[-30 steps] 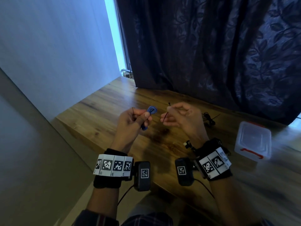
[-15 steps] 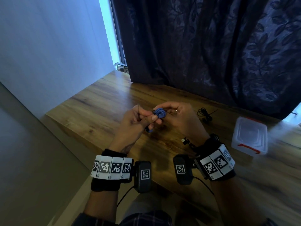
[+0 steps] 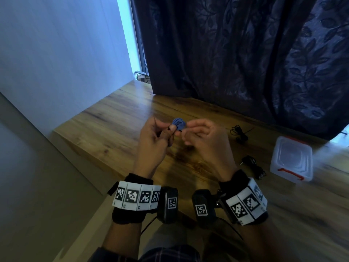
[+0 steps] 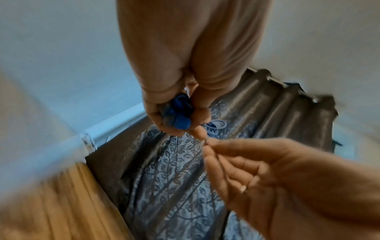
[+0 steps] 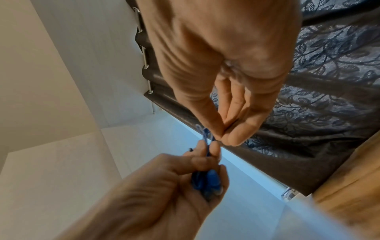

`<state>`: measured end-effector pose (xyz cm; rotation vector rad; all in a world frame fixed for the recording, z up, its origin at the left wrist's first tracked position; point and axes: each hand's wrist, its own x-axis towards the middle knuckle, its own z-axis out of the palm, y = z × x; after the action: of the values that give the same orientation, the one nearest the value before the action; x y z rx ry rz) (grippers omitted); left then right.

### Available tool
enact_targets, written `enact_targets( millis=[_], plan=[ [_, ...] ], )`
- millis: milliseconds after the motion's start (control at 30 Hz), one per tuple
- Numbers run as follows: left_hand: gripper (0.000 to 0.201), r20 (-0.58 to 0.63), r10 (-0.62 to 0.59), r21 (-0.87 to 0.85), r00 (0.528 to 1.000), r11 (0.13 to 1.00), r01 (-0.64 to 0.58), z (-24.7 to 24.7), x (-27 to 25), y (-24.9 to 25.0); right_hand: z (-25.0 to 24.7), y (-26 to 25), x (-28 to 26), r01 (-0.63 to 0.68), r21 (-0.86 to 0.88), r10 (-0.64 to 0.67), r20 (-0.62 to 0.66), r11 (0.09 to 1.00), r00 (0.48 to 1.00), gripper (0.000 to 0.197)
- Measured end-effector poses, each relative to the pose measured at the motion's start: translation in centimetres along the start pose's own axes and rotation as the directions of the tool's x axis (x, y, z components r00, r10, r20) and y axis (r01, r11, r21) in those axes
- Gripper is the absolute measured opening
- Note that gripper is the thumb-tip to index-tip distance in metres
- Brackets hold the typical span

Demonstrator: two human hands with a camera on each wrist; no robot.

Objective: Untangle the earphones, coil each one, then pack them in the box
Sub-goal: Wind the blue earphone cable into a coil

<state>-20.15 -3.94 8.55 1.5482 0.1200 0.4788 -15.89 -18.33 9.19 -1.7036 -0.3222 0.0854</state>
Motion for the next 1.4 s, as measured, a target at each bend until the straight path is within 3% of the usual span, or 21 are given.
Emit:
enact_targets(
  millis=[133,367,533,700,833,1000,1400],
  plan=[
    [0.015,-0.03,0.045,0.12,0.999,0.992,-0.041,0.2,0.1,-0.3,0.8,-0.2,-0.6,-0.09,0.065,0.095,-0.072,0.994,0.993,0.031],
    [0.009,-0.076,0.005,0.032,0.997,0.999,-0.003,0.4,0.2,0.1,1.6,-0.8,-1.3,-0.149,0.062,0.148,0.016,0.987,0.989,0.031],
    [0.01,-0.094,0.016,0.068,0.995,0.998,-0.009,0.6,0.3,-0.3,1.5,-1.2,-1.9,0.05,-0.131,-0.061,-0.08,0.99,0.995,0.031],
    [0.006,-0.11,0.019,0.082,0.994,0.997,-0.01,0.7,0.4,-0.6,2.7,-0.6,-2.6,0.29,-0.23,-0.336,-0.196,0.929,0.921,0.033],
    [0.006,-0.092,-0.02,-0.003,0.996,1.0,0.02,0.4,0.2,-0.3,2.9,0.0,-2.4,0.34,-0.206,-0.387,-0.265,0.918,0.883,0.026],
    [0.003,-0.084,-0.027,-0.073,0.996,0.997,0.021,0.5,0.1,-0.2,2.8,0.2,-1.8,0.419,-0.312,-0.496,-0.233,0.853,0.836,0.013],
    [0.005,-0.128,-0.011,-0.067,0.992,0.998,0.003,0.2,0.1,0.2,2.1,-0.3,-2.5,0.295,-0.17,-0.316,-0.109,0.94,0.943,0.019]
  ],
)
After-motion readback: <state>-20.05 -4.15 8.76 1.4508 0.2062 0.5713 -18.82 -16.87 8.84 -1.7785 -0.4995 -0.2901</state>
